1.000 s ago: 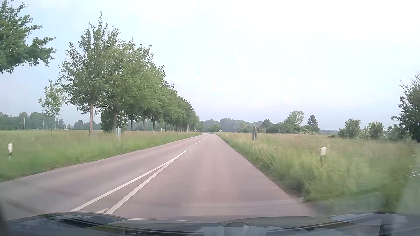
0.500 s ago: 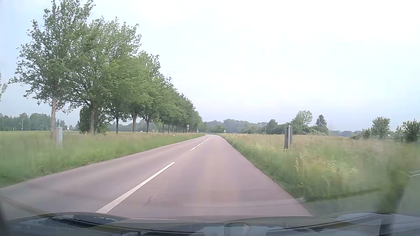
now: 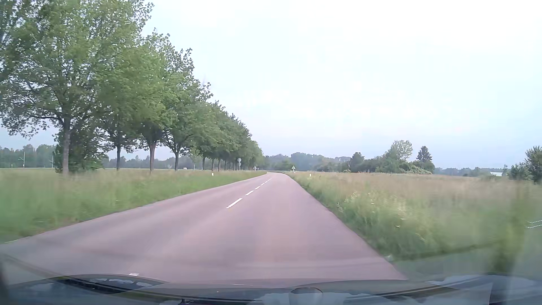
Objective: Follow the waypoints while adhering to traffic rules and regulations
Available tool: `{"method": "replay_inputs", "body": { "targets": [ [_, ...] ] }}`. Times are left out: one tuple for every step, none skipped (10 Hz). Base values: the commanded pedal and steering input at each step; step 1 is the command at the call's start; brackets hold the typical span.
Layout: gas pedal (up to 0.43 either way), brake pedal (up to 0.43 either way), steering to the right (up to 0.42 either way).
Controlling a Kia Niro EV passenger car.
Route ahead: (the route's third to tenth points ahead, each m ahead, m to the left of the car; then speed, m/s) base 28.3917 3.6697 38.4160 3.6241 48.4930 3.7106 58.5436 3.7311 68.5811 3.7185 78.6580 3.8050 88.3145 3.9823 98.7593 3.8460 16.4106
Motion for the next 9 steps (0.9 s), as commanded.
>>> {"method": "replay_inputs", "body": {
  "targets": [
    [0.280, 0.000, -0.004],
    [0.280, 0.000, -0.003],
    [0.280, 0.000, -0.002],
    [0.280, 0.000, 0.000],
    [0.280, 0.000, 0.001],
    [0.280, 0.000, 0.002],
    [0.280, 0.000, 0.002],
    [0.280, 0.000, 0.002],
    [0.280, 0.000, 0.002]
  ]
}}
